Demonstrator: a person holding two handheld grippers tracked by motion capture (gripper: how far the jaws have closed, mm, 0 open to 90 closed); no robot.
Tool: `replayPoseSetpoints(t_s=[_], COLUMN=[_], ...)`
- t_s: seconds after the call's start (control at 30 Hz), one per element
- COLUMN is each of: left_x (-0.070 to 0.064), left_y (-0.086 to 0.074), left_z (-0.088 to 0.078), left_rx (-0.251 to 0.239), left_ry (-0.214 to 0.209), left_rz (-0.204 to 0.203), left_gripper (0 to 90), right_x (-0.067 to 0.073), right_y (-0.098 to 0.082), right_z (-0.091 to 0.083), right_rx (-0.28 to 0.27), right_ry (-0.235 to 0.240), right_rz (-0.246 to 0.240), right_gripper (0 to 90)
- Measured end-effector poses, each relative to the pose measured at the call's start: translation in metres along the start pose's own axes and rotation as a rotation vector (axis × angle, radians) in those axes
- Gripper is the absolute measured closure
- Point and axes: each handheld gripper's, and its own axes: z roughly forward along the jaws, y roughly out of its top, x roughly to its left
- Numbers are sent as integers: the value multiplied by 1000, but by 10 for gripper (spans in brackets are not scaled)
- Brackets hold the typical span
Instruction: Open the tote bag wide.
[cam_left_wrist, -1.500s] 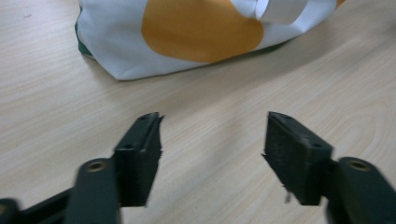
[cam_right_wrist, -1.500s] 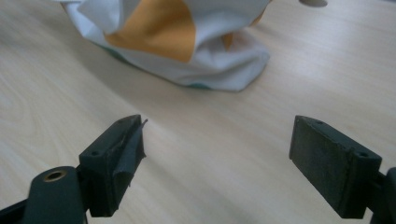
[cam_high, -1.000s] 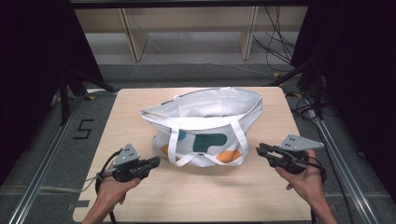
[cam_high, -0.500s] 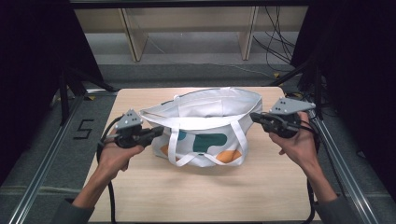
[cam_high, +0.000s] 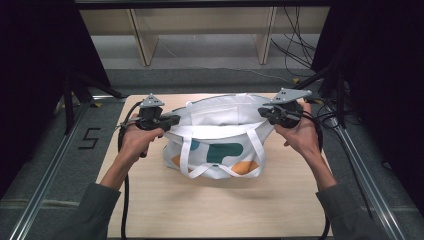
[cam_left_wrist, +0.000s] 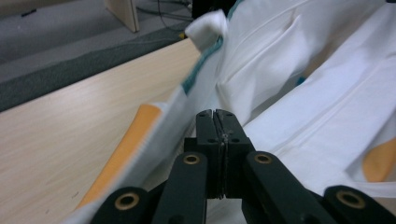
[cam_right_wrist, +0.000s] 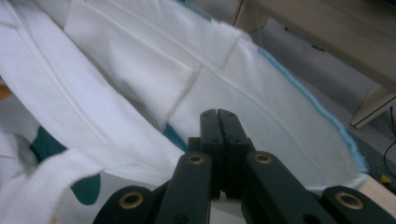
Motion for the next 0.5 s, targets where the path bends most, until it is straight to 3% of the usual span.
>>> replayPoseSetpoints(t_s=[0.1, 0.17, 0.2, 0.27, 0.33, 0.43, 0.5], left_x=[11, 25, 25, 32, 38, 38, 39], left_y=[-12, -29, -29, -42, -60, -67, -66], left_z=[14, 27, 27, 37, 50, 56, 56], left_rx=[26, 57, 57, 79, 146, 134, 153], left_ry=[31, 29, 29, 26, 34, 36, 49], left_rz=[-26, -78, -78, -119, -100, -119, -84], left_gripper=[882, 882, 883, 887, 892, 895, 895], right_x=[-1, -2, -2, -1, 3, 6, 7], right_y=[-13, -28, -28, -44, -55, -69, -73], right_z=[16, 30, 30, 41, 49, 52, 54], right_rx=[49, 136, 136, 180, 184, 217, 224], right_ry=[0, 31, 31, 55, 55, 87, 98], right_rz=[0, 28, 28, 42, 49, 84, 98], right_gripper=[900, 900, 900, 900, 900, 900, 900])
